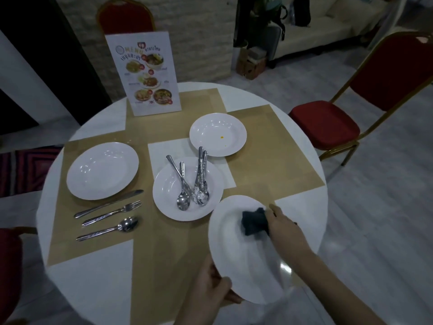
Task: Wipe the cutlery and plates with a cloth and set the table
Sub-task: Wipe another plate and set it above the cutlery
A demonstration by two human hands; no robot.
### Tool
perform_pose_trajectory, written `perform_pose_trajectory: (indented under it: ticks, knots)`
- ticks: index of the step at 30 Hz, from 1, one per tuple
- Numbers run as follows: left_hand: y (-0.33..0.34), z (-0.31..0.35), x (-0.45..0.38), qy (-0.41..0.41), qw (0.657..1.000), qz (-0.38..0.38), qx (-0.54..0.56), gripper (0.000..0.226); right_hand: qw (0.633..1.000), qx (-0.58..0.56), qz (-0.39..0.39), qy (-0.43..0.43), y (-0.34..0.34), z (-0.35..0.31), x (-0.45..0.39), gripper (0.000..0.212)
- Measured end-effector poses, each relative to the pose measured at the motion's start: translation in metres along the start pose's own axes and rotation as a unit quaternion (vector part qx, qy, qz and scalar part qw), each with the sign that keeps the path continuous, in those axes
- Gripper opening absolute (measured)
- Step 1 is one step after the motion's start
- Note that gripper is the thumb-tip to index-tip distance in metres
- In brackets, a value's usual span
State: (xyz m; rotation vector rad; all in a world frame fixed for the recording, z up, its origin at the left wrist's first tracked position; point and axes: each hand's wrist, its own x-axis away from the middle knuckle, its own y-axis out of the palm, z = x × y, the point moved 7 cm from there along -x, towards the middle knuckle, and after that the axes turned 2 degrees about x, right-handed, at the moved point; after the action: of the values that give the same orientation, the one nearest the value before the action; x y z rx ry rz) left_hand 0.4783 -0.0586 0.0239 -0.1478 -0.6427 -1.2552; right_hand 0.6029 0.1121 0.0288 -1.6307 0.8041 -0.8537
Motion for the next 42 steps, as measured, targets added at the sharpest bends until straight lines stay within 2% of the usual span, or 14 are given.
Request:
perform_pose_trajectory:
  ticks: [3, 5, 8, 11, 13, 17, 20, 24, 26, 28, 30, 34, 39, 42]
  knots:
    - [0.022, 0.005, -0.003, 0.015, 1.0, -0.012, -0.011, 0.057, 0.993, -0.079, 0.048, 0.075, -0.006, -0.023, -0.011, 0.04]
    - [0.022, 0.014, -0.009, 0.032, 0.999, 0.013, 0.002, 0.057, 0.978, -0.191, 0.05, 0.065, -0.003, -0.049, -0.011, 0.033]
    - [0.002, 0.023, -0.017, 0.036, 0.997, 0.068, 0.029, 0.039, 0.965, -0.258, -0.003, -0.052, -0.01, -0.093, -0.003, 0.022]
    - [-0.024, 0.023, -0.013, 0.02, 0.99, 0.096, 0.098, 0.027, 0.954, -0.199, -0.067, -0.213, -0.021, -0.109, 0.008, 0.017]
    - [-0.035, 0.025, -0.007, 0.027, 0.986, 0.098, 0.13, 0.032, 0.955, -0.13, -0.095, -0.25, -0.021, -0.092, 0.01, 0.023]
    - [-0.037, 0.02, 0.001, 0.038, 0.986, 0.088, 0.135, 0.045, 0.978, -0.029, 0.002, -0.205, -0.033, -0.033, 0.005, 0.036]
    - [-0.024, 0.022, 0.007, 0.062, 0.992, 0.054, 0.099, 0.056, 0.991, -0.041, 0.047, -0.122, -0.033, -0.004, -0.004, 0.046]
    - [0.002, 0.027, 0.016, 0.092, 0.994, 0.005, 0.051, 0.066, 0.99, -0.04, 0.132, -0.036, -0.043, -0.001, -0.021, 0.036]
    - [0.01, 0.026, 0.017, 0.088, 0.995, 0.006, 0.05, 0.068, 0.989, -0.071, 0.13, -0.002, -0.041, -0.008, -0.028, 0.035]
    - [0.016, 0.026, 0.016, 0.084, 0.995, 0.006, 0.057, 0.06, 0.985, -0.11, 0.131, -0.011, -0.037, -0.031, -0.028, 0.045]
    - [0.017, 0.029, 0.011, 0.083, 0.995, 0.017, 0.06, 0.052, 0.972, -0.21, 0.105, -0.03, -0.028, -0.06, -0.023, 0.041]
    - [-0.001, 0.034, 0.006, 0.088, 0.992, 0.063, 0.058, 0.046, 0.964, -0.21, 0.079, -0.142, -0.022, -0.099, -0.006, 0.051]
    - [-0.026, 0.024, 0.002, 0.049, 0.994, 0.078, 0.054, 0.051, 0.938, -0.213, 0.024, -0.271, -0.033, -0.12, 0.019, 0.039]
    - [-0.027, 0.035, 0.013, 0.063, 0.996, 0.054, 0.027, 0.027, 0.923, -0.226, -0.024, -0.309, -0.037, -0.119, 0.034, 0.032]
